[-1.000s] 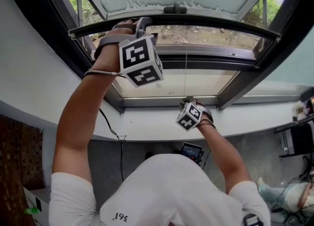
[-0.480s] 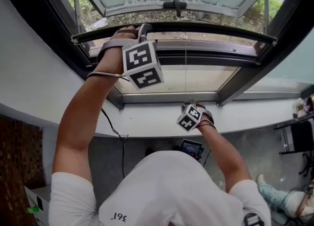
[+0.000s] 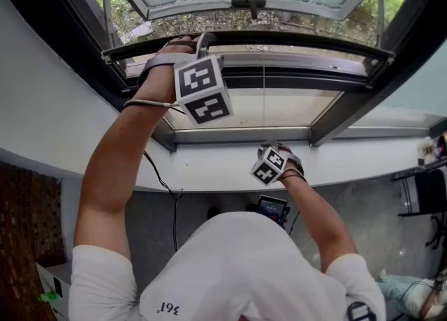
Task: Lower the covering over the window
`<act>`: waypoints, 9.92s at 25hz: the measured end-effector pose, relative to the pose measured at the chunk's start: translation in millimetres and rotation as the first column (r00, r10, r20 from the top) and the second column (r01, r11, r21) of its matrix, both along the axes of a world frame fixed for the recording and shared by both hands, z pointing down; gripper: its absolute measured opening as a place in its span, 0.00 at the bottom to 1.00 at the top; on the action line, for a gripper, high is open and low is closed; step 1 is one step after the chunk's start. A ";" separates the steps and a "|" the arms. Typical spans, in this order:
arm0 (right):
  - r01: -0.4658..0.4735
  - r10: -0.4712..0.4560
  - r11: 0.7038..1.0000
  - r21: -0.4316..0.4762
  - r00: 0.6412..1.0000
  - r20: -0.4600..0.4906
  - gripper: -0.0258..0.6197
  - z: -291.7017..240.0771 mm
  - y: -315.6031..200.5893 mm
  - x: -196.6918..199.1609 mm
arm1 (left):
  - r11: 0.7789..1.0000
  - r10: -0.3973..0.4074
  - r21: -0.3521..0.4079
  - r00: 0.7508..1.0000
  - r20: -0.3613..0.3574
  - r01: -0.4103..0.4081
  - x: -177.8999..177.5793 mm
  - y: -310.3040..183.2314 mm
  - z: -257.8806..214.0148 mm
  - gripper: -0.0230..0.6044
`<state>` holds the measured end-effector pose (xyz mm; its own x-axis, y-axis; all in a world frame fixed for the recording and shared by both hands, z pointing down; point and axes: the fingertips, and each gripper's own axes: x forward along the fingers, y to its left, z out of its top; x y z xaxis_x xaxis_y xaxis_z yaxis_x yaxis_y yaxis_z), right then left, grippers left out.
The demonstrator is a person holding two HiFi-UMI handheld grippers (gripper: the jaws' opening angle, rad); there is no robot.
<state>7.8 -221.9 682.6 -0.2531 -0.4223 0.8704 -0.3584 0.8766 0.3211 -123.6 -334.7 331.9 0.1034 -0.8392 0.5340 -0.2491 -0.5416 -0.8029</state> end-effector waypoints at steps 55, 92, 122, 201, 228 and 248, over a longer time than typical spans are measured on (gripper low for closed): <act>0.088 -0.112 0.763 0.641 0.994 -0.004 0.29 -239.0 -104.3 23.3 | 0.996 -0.024 -0.080 1.000 0.013 0.025 0.8 2.3 66.3 0.26; 0.322 -0.128 0.851 0.414 0.893 -0.431 0.32 -224.7 -148.6 44.5 | 0.968 -0.029 -0.247 0.999 0.013 0.031 3.8 8.2 130.4 0.36; 0.281 -0.071 0.840 0.465 0.905 -0.418 0.29 -219.6 -161.0 40.4 | 0.975 -0.044 -0.219 0.999 -0.022 0.038 2.2 -1.1 138.7 0.36; 0.265 -0.104 0.806 0.529 0.944 -0.313 0.27 -240.6 -148.9 34.5 | 0.983 -0.094 -0.179 0.917 -0.388 0.025 -4.5 9.9 103.1 0.33; -0.207 -0.079 0.871 0.446 0.836 0.542 0.13 -306.5 -66.4 56.2 | 0.977 -0.106 -0.058 0.227 -0.968 0.206 49.7 125.5 42.9 0.09; -0.311 0.072 0.921 0.232 0.723 0.687 0.13 -268.2 103.9 32.6 | 0.983 -0.169 -0.153 0.167 -0.971 0.104 31.0 283.1 80.7 0.09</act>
<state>40.4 -117.9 414.3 -0.5878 -0.7396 0.3279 -0.7302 0.6595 0.1786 -92.7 -51.6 412.6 0.4538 -0.8823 0.1248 -0.8850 -0.4299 0.1789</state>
